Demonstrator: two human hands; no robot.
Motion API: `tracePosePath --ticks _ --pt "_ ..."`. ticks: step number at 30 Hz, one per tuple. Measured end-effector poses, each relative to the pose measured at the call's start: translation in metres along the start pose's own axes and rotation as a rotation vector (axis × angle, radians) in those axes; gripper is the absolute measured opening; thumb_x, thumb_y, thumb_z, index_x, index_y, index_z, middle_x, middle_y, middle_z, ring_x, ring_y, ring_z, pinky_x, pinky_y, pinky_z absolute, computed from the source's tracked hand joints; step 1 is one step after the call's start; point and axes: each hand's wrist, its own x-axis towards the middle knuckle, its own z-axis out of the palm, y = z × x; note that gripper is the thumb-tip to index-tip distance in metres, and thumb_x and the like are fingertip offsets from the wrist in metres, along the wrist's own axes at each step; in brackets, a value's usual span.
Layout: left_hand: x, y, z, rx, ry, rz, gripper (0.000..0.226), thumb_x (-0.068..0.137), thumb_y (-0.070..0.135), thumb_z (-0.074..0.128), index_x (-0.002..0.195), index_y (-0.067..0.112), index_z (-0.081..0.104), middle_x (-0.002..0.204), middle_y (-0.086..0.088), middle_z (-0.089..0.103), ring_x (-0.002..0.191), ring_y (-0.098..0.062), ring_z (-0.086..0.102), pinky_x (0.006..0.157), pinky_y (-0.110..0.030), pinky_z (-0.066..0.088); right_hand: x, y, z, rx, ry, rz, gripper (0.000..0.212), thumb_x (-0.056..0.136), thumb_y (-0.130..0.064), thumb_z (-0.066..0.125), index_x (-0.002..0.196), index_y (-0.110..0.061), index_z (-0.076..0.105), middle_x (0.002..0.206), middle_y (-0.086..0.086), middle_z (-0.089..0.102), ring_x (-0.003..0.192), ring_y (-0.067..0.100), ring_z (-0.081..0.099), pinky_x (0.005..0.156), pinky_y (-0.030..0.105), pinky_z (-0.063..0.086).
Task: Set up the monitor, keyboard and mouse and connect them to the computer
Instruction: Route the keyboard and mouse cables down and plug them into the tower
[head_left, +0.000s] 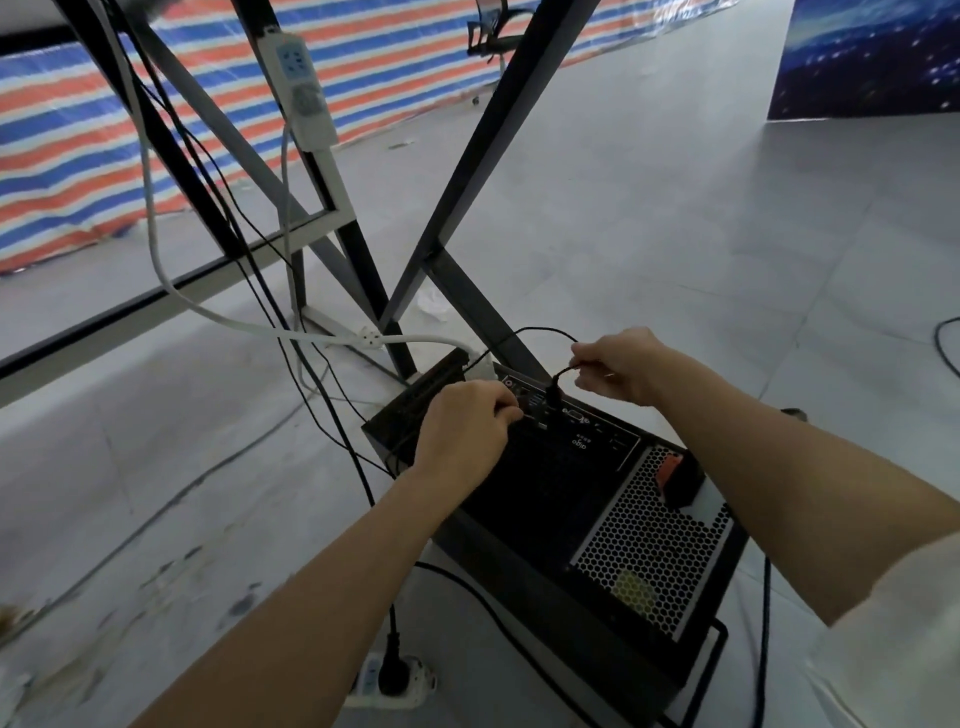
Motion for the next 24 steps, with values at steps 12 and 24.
tracePosePath --ticks 12,24 --pt "0.036 0.012 0.016 0.261 -0.005 0.112 0.019 0.092 0.021 0.056 0.1 0.014 0.072 0.099 -0.006 0.069 0.099 -0.023 0.058 0.094 -0.037 0.039 0.008 0.004 -0.004 -0.043 -0.048 0.02 0.025 0.093 -0.017 0.058 0.071 -0.006 0.055 0.063 0.005 0.052 0.053 0.014 0.05 0.031 0.01 0.035" --pt "0.043 0.021 0.024 0.306 0.061 0.058 0.017 0.089 0.032 0.06 0.098 0.021 0.069 0.094 0.0 0.068 0.098 -0.018 0.055 0.09 -0.034 0.036 0.005 0.004 -0.008 -0.093 -0.06 -0.144 0.019 0.092 -0.021 0.059 0.082 -0.005 0.064 0.067 0.002 0.057 0.052 0.012 0.05 0.046 0.016 0.036"
